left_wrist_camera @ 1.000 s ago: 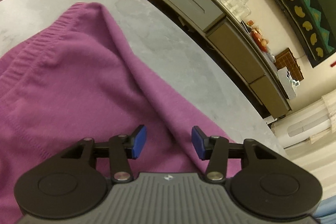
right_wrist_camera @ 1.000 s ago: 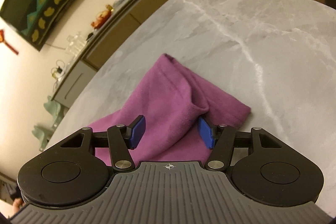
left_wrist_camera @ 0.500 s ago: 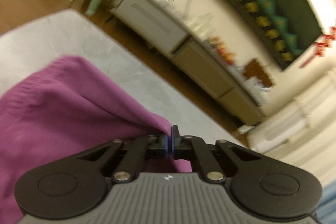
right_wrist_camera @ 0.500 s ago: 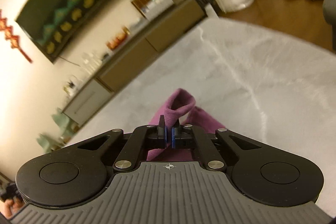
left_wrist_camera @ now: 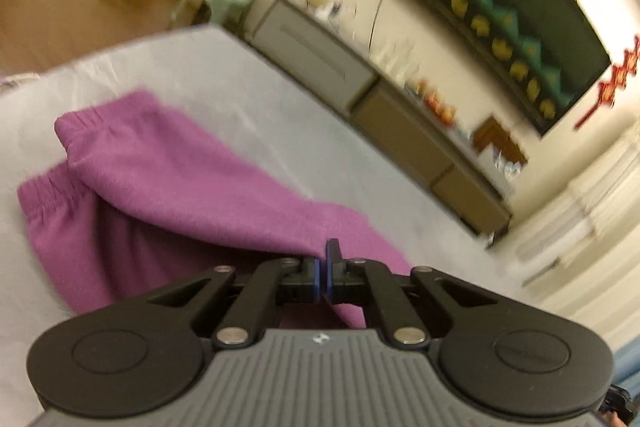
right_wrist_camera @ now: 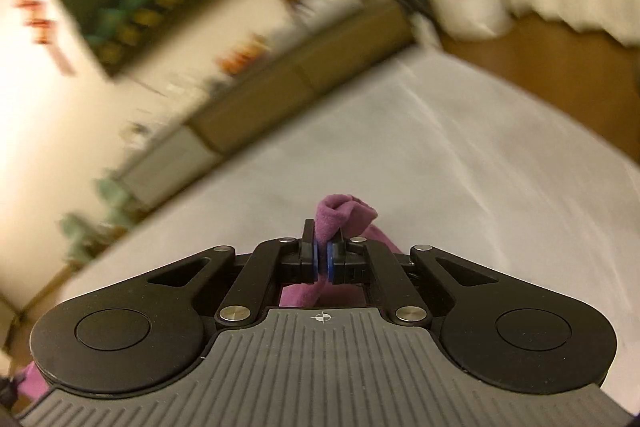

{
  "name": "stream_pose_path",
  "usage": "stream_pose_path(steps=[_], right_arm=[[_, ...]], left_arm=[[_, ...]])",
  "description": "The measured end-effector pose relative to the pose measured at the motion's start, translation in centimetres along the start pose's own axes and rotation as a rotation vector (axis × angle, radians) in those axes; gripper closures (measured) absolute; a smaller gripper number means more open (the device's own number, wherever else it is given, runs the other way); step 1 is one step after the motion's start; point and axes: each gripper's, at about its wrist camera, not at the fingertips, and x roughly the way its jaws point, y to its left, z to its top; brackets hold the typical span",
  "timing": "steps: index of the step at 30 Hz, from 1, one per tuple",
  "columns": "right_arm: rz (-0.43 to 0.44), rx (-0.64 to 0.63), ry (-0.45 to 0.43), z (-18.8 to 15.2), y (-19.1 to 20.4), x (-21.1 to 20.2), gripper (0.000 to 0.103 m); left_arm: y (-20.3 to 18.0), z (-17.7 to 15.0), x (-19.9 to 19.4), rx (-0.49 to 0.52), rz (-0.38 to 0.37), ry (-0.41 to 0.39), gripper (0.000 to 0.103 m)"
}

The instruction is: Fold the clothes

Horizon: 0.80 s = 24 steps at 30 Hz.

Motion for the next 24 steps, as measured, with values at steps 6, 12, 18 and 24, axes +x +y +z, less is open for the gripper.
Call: stream_pose_path(steps=[6, 12, 18, 24], right_arm=[[-0.142, -0.028, 0.245, -3.0, -3.5, 5.4, 0.101], [-0.143, -0.039, 0.245, -3.9, -4.6, 5.4, 0.103], [-0.227, -0.04, 0.192, -4.4, -4.9, 3.4, 0.103], [-0.324, -0.031, 0.145, -3.9, -4.3, 1.0, 0.058]], left_arm=[[2.2, -3.9, 0.6, -0.021, 0.113, 0.104, 0.1], [2.0, -4.8, 2.6, 0.025, 0.197, 0.158, 0.1], [1.4, -4.7, 5.1, 0.089, 0.155, 0.208, 0.098], [3.4, -4.3, 1.4, 0.013, 0.089, 0.105, 0.069]])
